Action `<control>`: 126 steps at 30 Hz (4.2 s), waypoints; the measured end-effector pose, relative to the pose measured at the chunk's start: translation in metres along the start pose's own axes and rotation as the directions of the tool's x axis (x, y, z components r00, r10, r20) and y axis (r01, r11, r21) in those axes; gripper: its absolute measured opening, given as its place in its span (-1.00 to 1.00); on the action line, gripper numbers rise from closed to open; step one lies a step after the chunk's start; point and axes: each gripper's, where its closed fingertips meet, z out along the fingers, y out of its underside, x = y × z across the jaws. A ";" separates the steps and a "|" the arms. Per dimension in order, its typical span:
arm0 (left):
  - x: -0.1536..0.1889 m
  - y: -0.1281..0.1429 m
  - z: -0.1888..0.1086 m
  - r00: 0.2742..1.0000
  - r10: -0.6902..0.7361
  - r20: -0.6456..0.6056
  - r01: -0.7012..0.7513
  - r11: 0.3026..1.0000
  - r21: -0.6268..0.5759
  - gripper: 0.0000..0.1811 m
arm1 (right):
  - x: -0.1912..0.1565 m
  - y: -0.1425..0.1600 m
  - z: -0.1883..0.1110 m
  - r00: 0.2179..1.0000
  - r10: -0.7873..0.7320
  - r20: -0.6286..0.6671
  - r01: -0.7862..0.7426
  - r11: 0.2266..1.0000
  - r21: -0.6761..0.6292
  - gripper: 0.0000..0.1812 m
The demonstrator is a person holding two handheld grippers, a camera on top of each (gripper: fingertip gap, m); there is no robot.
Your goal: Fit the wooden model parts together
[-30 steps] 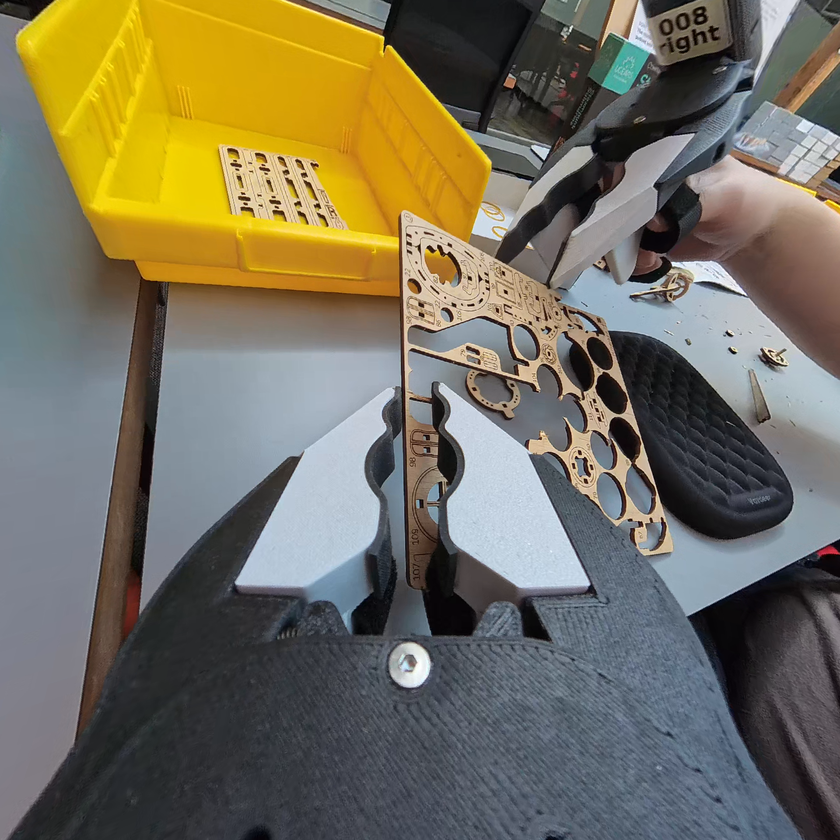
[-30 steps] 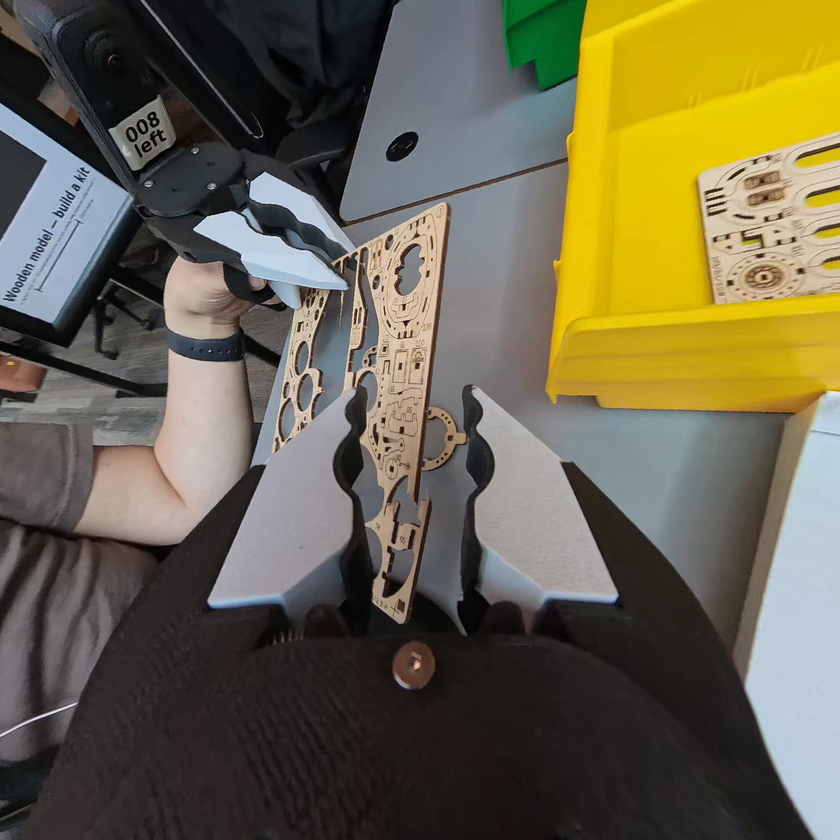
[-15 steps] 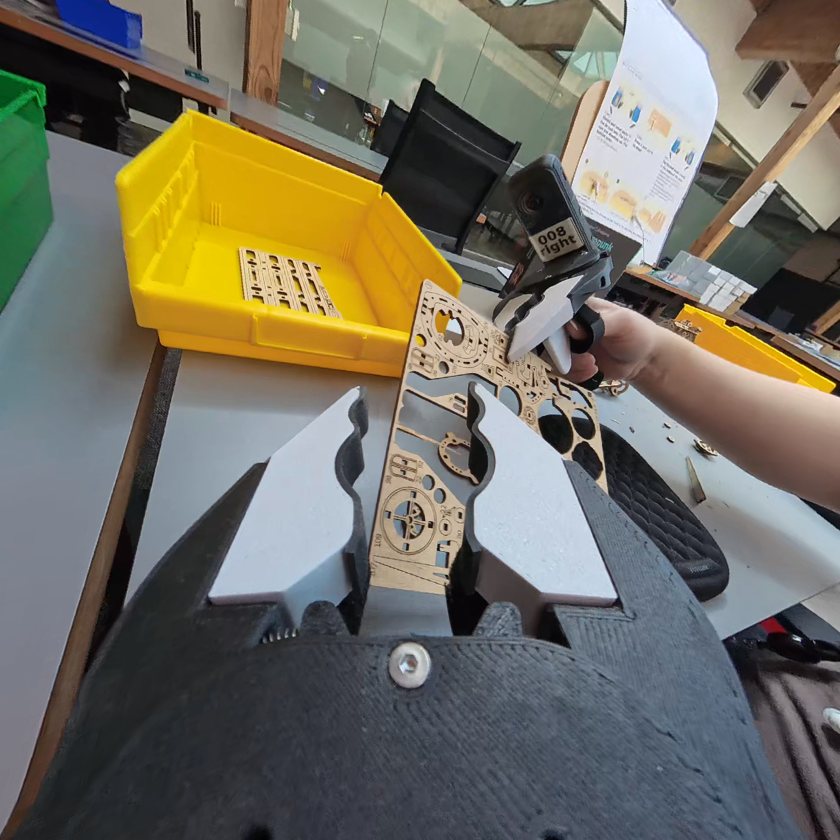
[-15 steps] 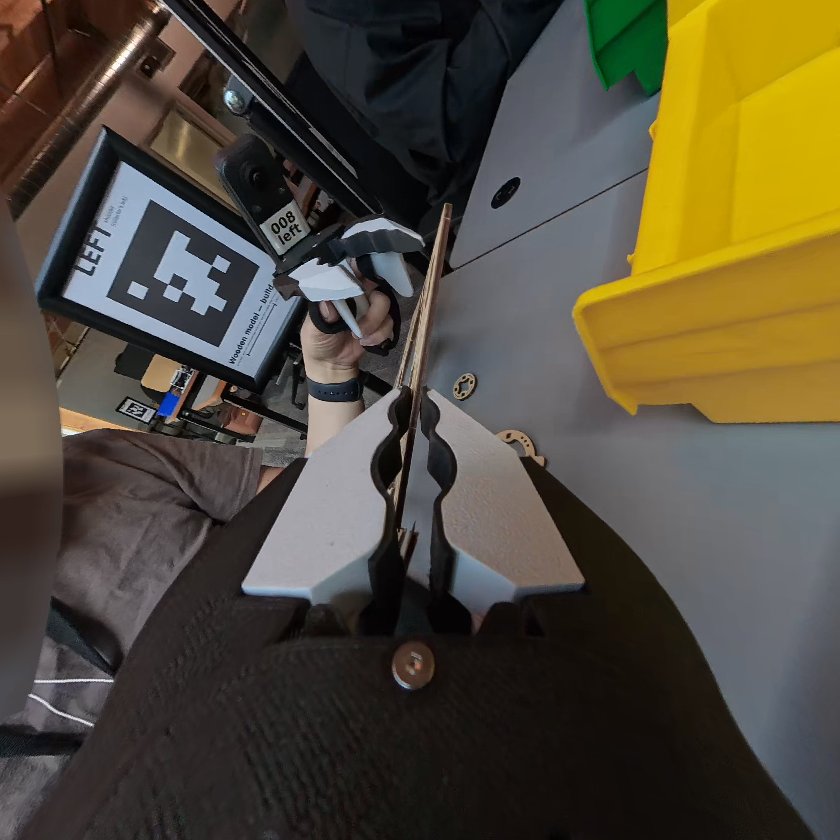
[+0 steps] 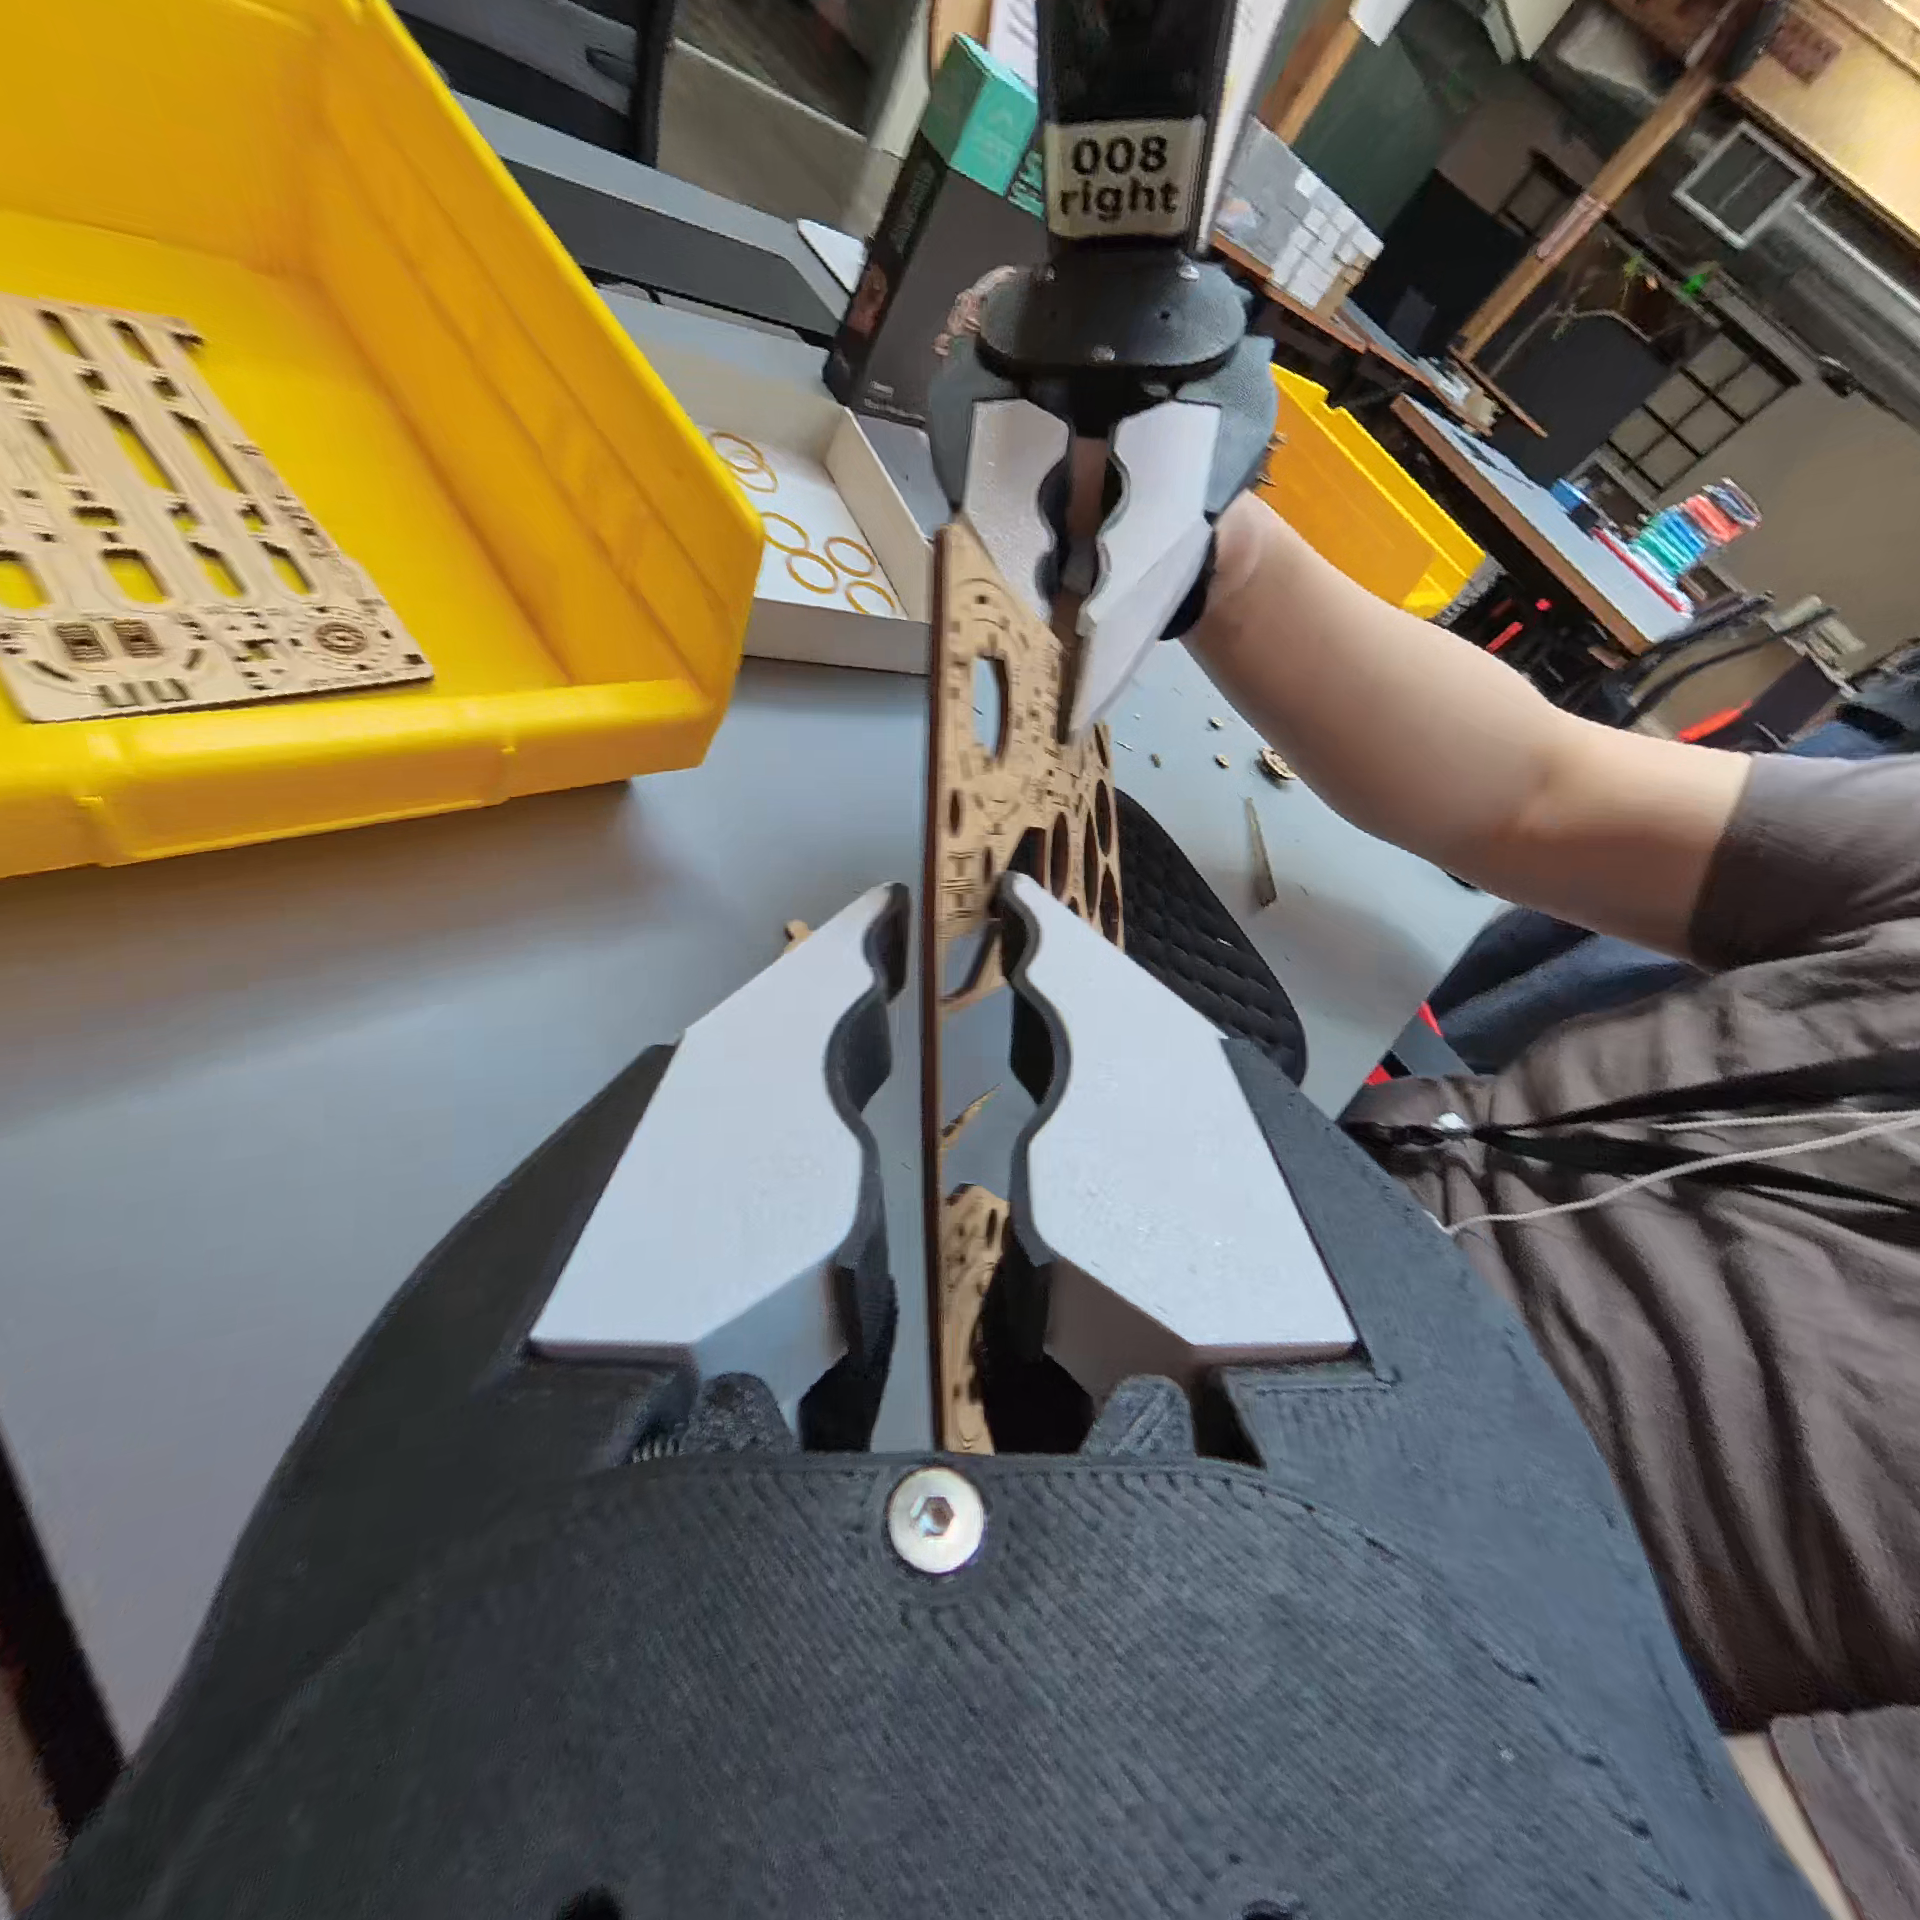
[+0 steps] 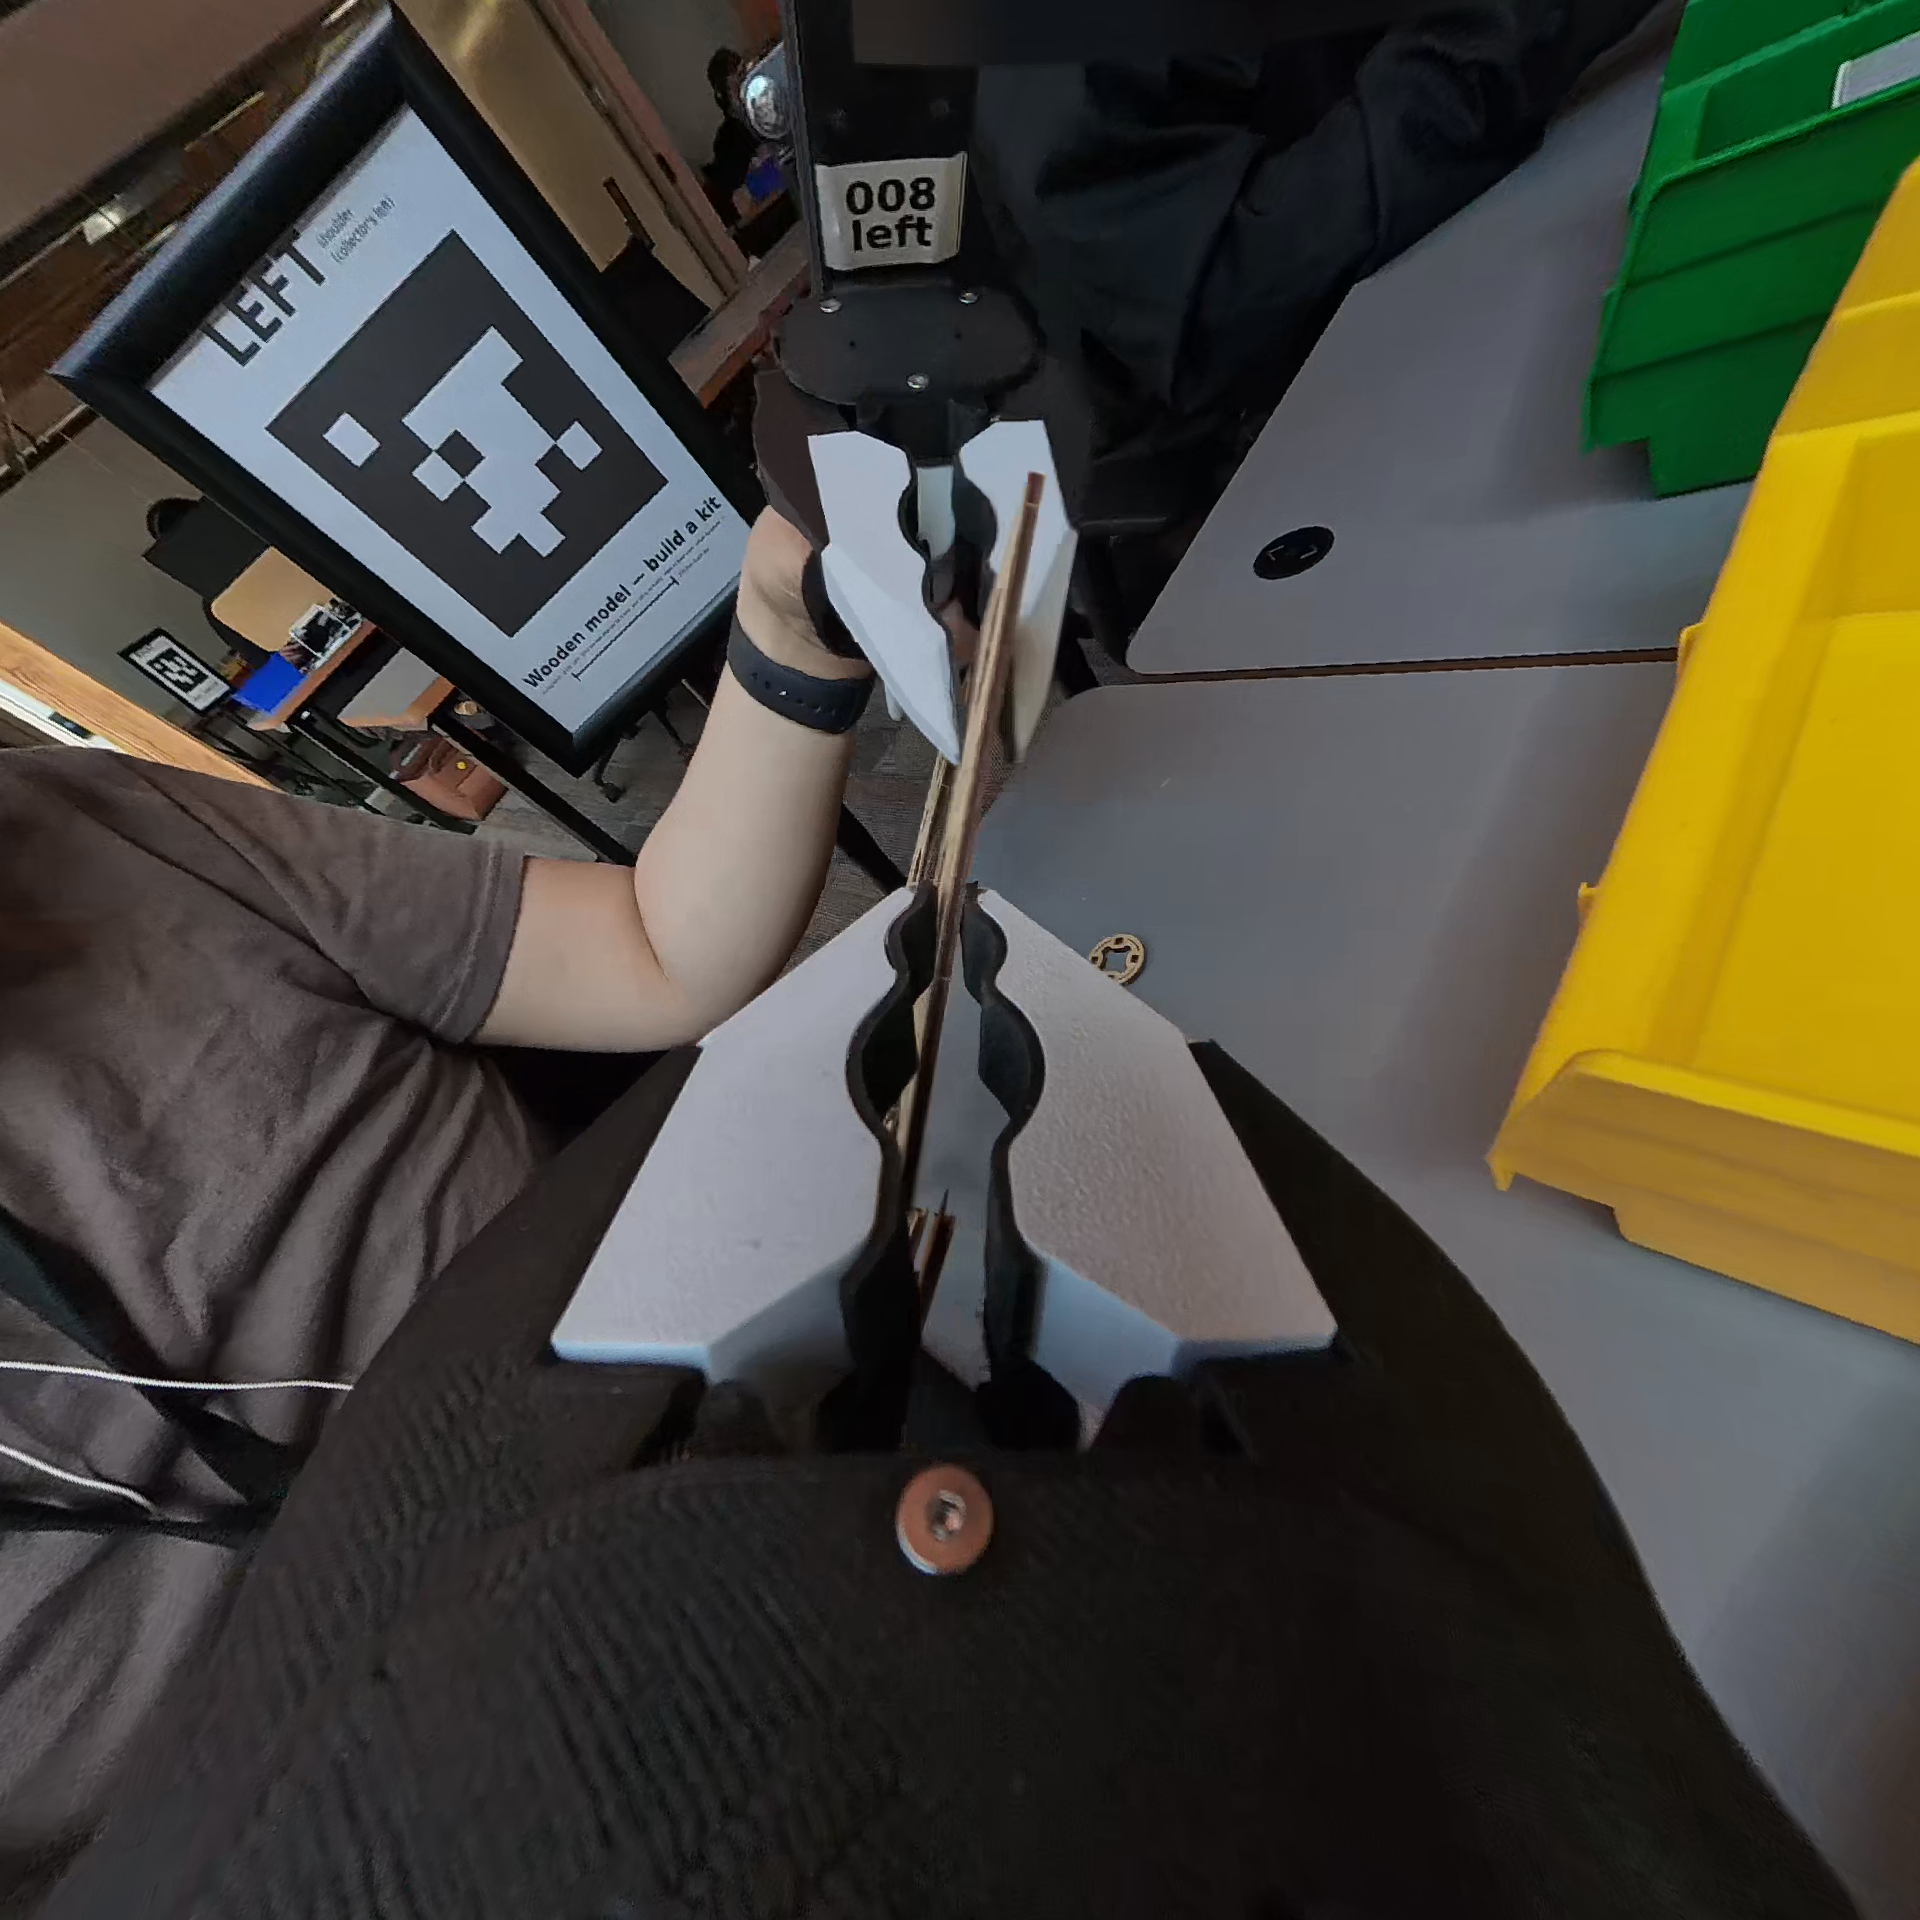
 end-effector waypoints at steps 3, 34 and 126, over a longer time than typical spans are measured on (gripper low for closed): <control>0.004 -0.001 0.001 0.998 -0.035 -0.052 0.038 0.998 0.054 -1.00 | 0.014 -0.006 -0.006 0.992 -0.010 -0.124 0.017 0.999 0.050 -0.72; 0.040 0.001 -0.038 0.997 0.049 -0.053 -0.019 0.890 0.455 -1.00 | -0.026 0.008 0.018 0.938 0.149 -0.313 0.008 0.894 0.448 -0.91; 0.018 0.039 0.028 0.937 0.335 -0.102 -0.268 0.499 -0.824 -1.00 | 0.000 0.036 0.031 0.888 0.045 -0.457 0.051 0.979 0.195 -0.97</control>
